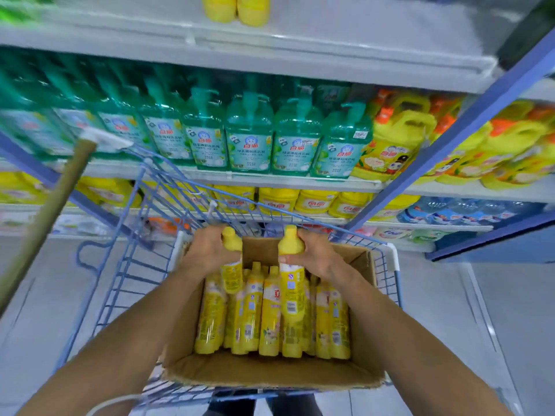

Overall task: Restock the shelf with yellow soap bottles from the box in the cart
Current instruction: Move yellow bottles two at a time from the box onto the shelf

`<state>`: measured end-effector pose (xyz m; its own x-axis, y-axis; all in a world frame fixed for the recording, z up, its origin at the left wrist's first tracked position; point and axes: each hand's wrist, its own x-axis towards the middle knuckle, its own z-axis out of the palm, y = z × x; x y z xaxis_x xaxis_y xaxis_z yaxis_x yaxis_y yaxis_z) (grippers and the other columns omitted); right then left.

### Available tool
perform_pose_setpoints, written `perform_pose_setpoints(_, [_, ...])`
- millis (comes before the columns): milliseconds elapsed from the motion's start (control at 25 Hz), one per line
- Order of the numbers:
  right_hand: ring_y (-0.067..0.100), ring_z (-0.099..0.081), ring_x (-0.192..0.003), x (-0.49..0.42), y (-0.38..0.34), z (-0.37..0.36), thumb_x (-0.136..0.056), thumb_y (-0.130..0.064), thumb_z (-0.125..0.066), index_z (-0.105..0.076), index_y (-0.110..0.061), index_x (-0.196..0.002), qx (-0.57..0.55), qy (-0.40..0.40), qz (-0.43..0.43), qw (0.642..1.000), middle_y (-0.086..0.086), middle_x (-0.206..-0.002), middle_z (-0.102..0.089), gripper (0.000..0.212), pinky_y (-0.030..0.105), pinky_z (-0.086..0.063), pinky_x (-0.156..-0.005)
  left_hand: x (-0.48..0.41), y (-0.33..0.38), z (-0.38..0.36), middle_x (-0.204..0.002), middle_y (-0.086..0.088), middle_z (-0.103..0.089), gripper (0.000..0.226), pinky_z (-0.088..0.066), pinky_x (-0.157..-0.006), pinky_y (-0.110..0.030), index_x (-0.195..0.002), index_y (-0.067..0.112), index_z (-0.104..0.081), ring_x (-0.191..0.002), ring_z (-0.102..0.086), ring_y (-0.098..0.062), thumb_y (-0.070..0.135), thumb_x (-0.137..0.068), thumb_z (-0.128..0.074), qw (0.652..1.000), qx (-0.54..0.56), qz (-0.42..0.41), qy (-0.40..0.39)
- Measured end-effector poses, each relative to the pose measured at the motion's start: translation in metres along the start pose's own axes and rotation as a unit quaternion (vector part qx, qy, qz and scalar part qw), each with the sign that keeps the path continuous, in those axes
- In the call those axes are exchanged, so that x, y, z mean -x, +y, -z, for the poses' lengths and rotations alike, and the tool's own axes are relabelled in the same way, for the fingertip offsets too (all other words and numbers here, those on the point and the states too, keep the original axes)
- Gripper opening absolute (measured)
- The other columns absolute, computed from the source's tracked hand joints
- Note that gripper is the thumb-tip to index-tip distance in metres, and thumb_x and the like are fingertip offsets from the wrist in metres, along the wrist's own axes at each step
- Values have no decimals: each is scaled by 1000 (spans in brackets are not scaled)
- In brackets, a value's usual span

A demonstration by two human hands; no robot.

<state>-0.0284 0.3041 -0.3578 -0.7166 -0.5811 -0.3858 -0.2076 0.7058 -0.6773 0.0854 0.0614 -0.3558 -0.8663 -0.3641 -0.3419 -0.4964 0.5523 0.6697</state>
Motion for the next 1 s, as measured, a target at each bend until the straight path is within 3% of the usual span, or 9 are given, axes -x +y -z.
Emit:
perform_pose_setpoints(120, [11,-52,-75,-2,-55,38,-76,-32,-89,-54,-21,-87,-2,15,60,998,-5,-82,-57,38,23,-40,-63,5,50,53,-71,-8,-63,38,-43,-58,-43,-75,14,-61,-71,-62,-30,41,-55,-79,998,0,-59,7])
perform_pose_setpoints(240, [4,-54,-77,0,-106,81,-81,-25,-86,-55,-18,-99,-18,29,116,993,-17,-86,-55,36,8,-41,-59,14,99,109,-84,-17,-67,59,-52,-65,-50,-94,7,-67,-76,-64,-34,48,-52,-75,991,17,-116,71])
perform_pose_setpoints(320, [7,-59,-81,0,-136,109,-80,-28,-87,-60,-14,-104,-30,60,160,985,-10,-91,-63,39,12,-46,-63,24,140,141,-86,-12,-69,62,-54,-70,-46,-100,10,-69,-79,-65,-28,46,-51,-74,981,8,-148,125])
perform_pose_setpoints(440, [13,-57,-79,1,-178,150,-73,-36,-91,-65,-10,-101,-28,115,213,970,5,-93,-70,46,37,-52,-72,37,194,182,-88,-5,-72,62,-55,-76,-36,-105,16,-71,-84,-67,-26,44,-50,-74,964,-7,-191,184])
perform_pose_setpoints(600, [2,-63,-76,7,-238,205,-72,-31,-91,-68,-20,-105,-61,132,283,948,-8,-93,-73,42,22,-55,-72,42,248,231,-88,3,-74,48,-56,-73,-30,-104,22,-71,-81,-68,-13,27,-58,-84,941,45,-240,235])
perform_pose_setpoints(680, [0,-69,-81,8,-266,229,-74,-25,-91,-69,-19,-113,-86,138,304,939,-8,-99,-75,46,20,-57,-74,38,268,254,-89,13,-75,41,-57,-76,-27,-101,26,-71,-80,-68,-1,18,-64,-87,929,76,-260,252])
perform_pose_setpoints(760, [-3,-69,-78,6,-291,247,-75,-21,-90,-70,-15,-115,-94,159,323,928,-7,-97,-75,45,17,-55,-70,33,284,279,-88,14,-75,35,-58,-79,-30,-96,26,-72,-81,-69,-1,19,-65,-87,917,86,-272,279])
perform_pose_setpoints(1000, [13,-71,-77,-12,-358,286,-76,-24,-89,-68,-14,-111,-133,245,350,894,-1,-90,-74,42,35,-62,-72,13,322,352,-87,5,-76,36,-60,-82,-38,-93,18,-74,-85,-72,-13,31,-61,-84,890,75,-323,314])
